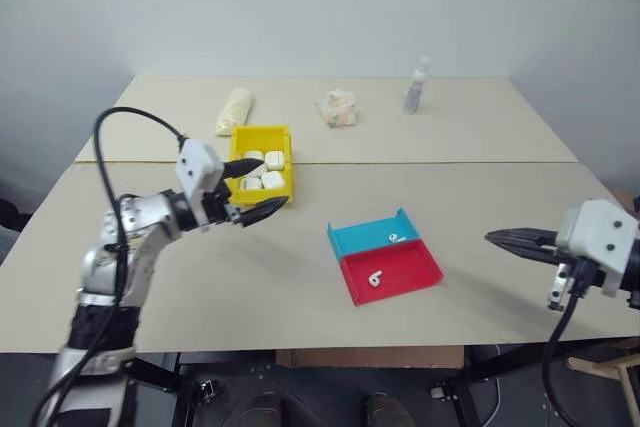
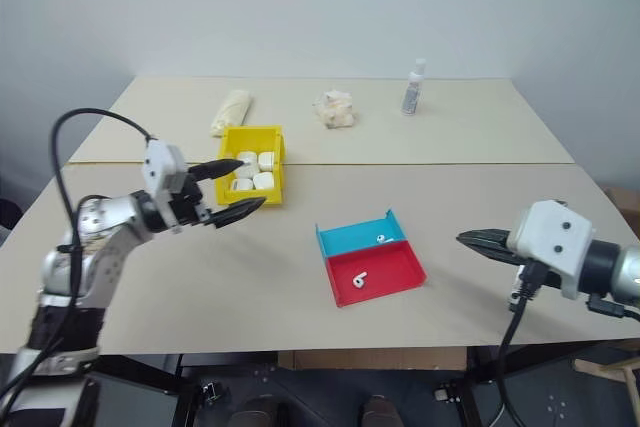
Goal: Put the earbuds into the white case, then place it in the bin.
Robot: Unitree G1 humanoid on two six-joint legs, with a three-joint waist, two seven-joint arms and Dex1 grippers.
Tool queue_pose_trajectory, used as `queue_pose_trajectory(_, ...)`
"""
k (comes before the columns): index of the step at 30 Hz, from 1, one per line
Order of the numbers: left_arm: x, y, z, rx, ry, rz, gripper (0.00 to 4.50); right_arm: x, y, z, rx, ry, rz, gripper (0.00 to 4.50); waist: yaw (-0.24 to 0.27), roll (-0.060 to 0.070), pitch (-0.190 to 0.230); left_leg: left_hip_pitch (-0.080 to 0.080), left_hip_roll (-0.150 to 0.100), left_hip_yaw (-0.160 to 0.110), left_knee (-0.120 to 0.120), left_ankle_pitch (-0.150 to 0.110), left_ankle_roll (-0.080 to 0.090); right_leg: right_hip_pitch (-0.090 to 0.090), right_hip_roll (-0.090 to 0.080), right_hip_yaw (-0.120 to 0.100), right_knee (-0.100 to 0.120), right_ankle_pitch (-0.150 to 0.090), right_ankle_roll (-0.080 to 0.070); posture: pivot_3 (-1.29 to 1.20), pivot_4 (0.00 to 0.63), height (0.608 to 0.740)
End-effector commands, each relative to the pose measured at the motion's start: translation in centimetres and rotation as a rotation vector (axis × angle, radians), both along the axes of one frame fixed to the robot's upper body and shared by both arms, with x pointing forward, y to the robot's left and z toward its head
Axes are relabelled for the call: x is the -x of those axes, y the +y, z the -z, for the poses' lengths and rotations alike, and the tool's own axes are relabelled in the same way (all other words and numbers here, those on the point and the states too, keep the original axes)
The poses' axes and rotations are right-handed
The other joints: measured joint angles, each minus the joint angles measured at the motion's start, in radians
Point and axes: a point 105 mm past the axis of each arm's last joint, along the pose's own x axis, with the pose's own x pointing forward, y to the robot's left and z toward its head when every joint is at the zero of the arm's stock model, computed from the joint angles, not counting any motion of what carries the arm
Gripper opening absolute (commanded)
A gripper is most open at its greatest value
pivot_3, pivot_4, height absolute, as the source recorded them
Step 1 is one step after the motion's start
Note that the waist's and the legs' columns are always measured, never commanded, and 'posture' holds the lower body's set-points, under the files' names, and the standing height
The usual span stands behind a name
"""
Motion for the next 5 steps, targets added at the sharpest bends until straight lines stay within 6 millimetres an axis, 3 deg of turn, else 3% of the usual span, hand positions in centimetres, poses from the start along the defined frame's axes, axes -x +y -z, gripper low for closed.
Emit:
queue_pose_trajectory(1, 1.5, -0.2, -1.4, -0.010, -0.066, 0.070, 4.48, 0.1, 0.0, -0.8, 0.038, -0.041, -0.026, 0.00, 0.001, 0.000, 0.000, 0.000, 0.000, 0.000, 0.000, 0.000, 0.000, 0.000, 0.000, 0.000, 0.000, 0.000, 0.000, 0.00, 0.150, 0.740)
queue_pose_trajectory(5, 2.1, -0.1, -1.3, 0.005, -0.067, 0.073, 4.48, -0.5, 1.0, 0.2, 0.056, -0.031, -0.089, 0.00, 0.004, 0.000, 0.000, 0.002, 0.000, 0.000, 0.001, 0.000, 0.000, 0.002, 0.000, -0.001, 0.000, 0.000, 0.000, 0.00, 0.150, 0.740)
